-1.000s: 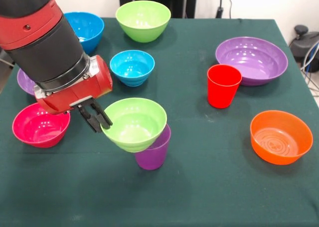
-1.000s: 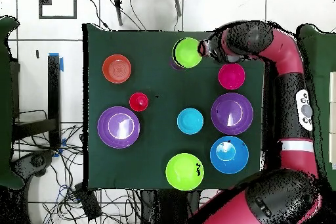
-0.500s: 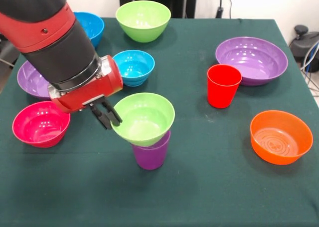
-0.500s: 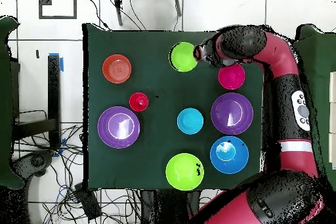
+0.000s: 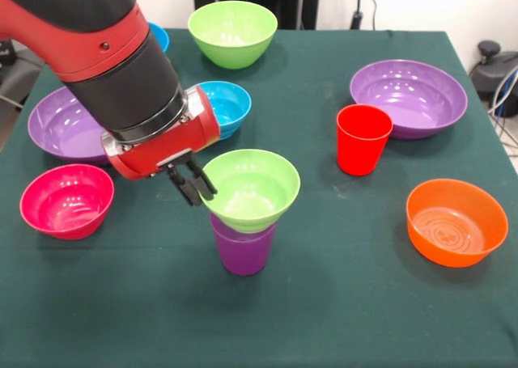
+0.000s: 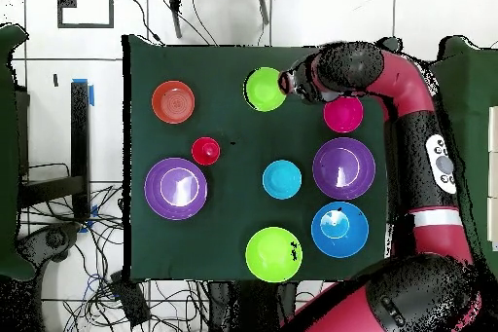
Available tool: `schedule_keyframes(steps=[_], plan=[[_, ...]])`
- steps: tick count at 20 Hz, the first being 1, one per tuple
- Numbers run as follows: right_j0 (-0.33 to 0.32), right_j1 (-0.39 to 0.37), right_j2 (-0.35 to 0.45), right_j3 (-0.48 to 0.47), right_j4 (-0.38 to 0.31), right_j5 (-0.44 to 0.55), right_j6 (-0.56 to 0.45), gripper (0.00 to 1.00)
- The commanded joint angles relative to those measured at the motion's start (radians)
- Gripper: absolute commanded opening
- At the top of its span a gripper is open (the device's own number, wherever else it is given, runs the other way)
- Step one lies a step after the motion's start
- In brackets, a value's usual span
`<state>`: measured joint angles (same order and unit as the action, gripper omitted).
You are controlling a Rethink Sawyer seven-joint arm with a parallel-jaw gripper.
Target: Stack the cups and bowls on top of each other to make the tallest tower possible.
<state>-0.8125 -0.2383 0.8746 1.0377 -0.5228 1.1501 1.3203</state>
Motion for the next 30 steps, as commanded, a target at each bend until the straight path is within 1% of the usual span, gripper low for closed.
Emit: schedule_keyframes(steps=[1,21,30], plan=[[0.007,-0.001,-0.049,0.041,-0.068,-0.033,-0.256,0.00],[0.016,0.022,-0.043,-0.009,-0.080,-0.018,-0.295,0.00],[0.015,0.028,-0.038,-0.016,-0.082,-0.015,-0.299,0.00]])
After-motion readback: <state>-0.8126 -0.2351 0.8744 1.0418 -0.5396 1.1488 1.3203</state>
